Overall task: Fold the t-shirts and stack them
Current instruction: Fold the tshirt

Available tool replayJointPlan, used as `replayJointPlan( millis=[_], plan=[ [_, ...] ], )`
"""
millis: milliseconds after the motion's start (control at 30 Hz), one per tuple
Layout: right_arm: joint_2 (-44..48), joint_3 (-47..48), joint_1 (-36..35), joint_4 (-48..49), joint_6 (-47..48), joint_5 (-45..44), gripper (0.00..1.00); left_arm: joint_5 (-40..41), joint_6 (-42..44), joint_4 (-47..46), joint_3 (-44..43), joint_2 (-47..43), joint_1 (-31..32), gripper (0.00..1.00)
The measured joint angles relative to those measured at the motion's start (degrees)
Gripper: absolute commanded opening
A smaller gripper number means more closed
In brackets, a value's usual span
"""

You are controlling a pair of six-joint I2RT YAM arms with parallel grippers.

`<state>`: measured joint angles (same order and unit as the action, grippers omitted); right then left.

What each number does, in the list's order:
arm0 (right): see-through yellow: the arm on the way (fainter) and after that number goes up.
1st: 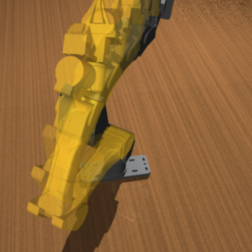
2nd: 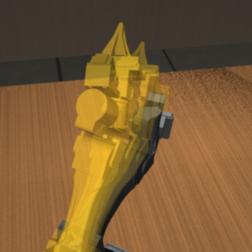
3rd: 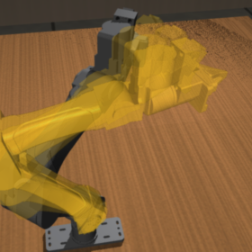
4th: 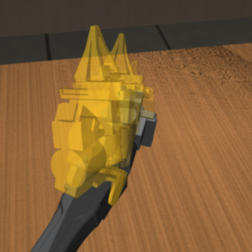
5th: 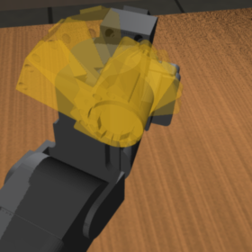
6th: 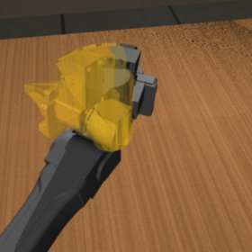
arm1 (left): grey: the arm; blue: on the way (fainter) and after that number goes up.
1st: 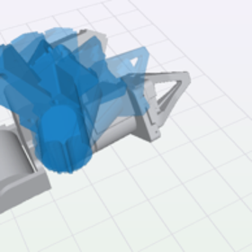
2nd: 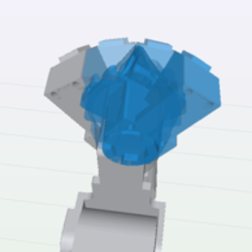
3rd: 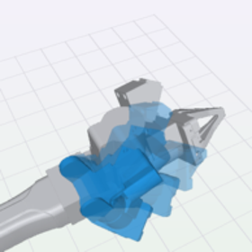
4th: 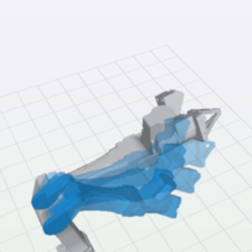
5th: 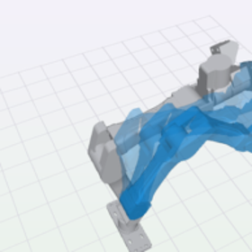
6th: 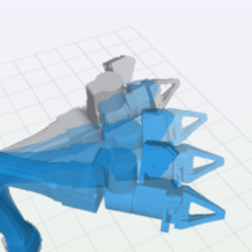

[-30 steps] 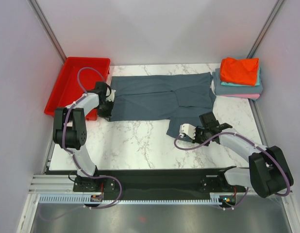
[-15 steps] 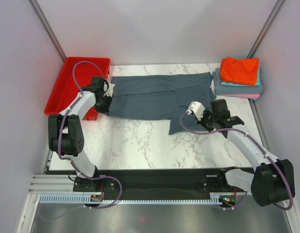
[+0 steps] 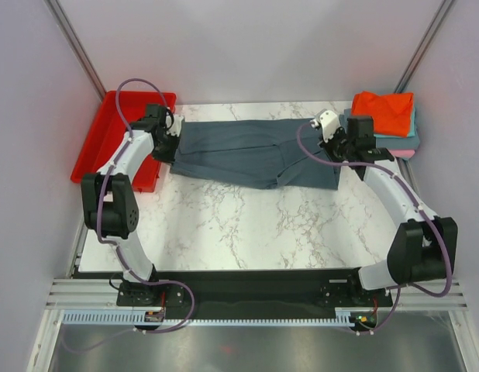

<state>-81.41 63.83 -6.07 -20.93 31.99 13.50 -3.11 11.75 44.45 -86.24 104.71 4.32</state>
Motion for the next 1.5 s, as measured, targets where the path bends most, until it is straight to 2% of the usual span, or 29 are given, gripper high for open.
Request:
replayJointPlan(
  millis=[600, 900, 1067, 1333, 1367, 1400, 1467, 1500],
  plan=[
    [-23.5, 28.1, 3.3, 6.4, -4.2, -0.4, 0.0, 0.3, 0.0, 3.4, -21.6, 15.6, 0.0, 0.02],
    [-39.8, 42.7, 3.3, 7.2, -6.3, -1.6, 0.0, 2.5, 0.0, 2.8, -33.5, 25.6, 0.0, 0.02],
    [-45.1, 45.8, 3.3, 7.3, -6.3, -3.2, 0.0, 4.8, -0.1, 2.3, -34.2, 28.3, 0.0, 0.02],
    [-47.2, 47.2, 2.9, 9.8, -6.4, -6.0, 0.0, 7.3, -0.8, 1.7, -34.2, 28.7, 0.3, 0.02],
    [-47.4, 47.6, 2.8, 10.0, -6.5, -6.2, 0.0, 7.5, -0.8, 1.7, -34.2, 28.7, 0.5, 0.06],
    [-47.7, 48.2, 2.8, 10.4, -6.5, -6.4, 0.0, 7.5, -0.8, 1.6, -34.2, 28.7, 0.7, 0.16],
    [-48.1, 48.9, 2.7, 11.3, -6.5, -6.9, 0.0, 7.6, -0.7, 1.4, -34.2, 28.7, 1.0, 0.45],
    [-48.2, 48.9, 2.6, 11.5, -6.5, -7.0, 0.0, 7.6, -0.7, 1.2, -34.2, 28.7, 1.3, 0.56]
  ],
)
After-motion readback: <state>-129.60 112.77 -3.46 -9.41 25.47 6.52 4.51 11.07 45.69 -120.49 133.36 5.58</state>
